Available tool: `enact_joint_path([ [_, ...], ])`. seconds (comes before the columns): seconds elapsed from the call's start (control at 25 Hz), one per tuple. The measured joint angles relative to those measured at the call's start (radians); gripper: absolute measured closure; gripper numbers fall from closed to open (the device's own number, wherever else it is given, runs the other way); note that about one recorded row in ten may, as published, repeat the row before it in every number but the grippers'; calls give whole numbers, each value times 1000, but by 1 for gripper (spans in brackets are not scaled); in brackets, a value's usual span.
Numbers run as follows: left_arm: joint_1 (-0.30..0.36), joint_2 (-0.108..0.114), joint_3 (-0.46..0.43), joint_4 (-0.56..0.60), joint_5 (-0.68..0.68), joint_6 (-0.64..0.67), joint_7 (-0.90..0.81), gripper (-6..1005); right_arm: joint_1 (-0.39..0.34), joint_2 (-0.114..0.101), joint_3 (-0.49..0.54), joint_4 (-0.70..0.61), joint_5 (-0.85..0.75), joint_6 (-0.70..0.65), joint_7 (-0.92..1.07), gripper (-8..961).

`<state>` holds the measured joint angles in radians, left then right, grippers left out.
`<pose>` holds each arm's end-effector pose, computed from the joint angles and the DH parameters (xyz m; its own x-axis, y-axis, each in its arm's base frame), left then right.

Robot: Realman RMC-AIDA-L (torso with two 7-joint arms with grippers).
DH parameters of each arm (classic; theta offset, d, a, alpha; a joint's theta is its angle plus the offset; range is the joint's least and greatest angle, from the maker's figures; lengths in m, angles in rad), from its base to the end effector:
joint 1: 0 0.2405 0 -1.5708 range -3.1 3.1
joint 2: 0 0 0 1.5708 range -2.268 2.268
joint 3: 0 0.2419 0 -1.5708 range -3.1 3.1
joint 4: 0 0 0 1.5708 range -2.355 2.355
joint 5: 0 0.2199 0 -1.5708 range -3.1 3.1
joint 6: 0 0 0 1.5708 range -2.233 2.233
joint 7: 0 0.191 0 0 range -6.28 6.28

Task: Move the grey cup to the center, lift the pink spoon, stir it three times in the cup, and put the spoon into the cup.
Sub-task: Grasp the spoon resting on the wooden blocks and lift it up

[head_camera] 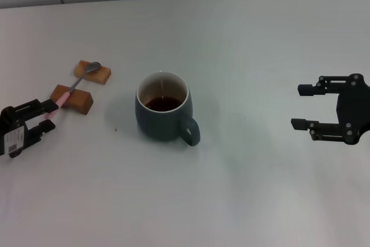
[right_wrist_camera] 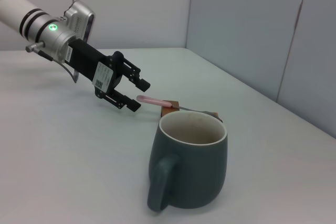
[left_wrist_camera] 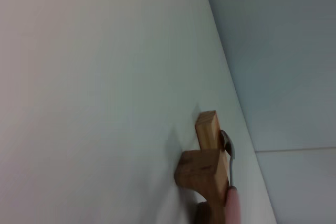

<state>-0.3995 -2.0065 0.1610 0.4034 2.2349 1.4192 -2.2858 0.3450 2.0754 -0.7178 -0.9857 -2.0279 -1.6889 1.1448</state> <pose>-0.3619 0.3105 -0.0074 -0.3856 0.7271 0.5680 0.9023 0.1686 0.3967 0.2665 0.3147 0.0171 0.9465 -0.0312 -0.3212 -0.1471 -0.9276 -0.3433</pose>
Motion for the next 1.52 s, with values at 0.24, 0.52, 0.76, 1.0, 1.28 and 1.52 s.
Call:
enact_joint_path([
  [0.24, 7, -5, 0, -1, -20, -16, -11, 433, -1, 0, 1, -8, 0, 0, 2, 303],
  [0.52, 9, -12, 0, -20, -26, -22, -20, 432, -3, 0, 12, -10, 0, 0, 2, 302],
  [0.76, 13, -14, 0, -42, -51, -29, -24, 432, -3, 0, 13, -10, 0, 0, 2, 302],
  [1.0, 22, -17, 0, -54, -71, -39, -25, 433, -4, 0, 16, -10, 0, 0, 2, 302],
  [1.28, 28, -29, 0, -57, -85, -41, -32, 431, -5, 0, 17, -11, 0, 0, -2, 303],
  [1.52, 28, -30, 0, -57, -86, -41, -34, 434, -5, 0, 18, -11, 0, 0, -4, 303],
])
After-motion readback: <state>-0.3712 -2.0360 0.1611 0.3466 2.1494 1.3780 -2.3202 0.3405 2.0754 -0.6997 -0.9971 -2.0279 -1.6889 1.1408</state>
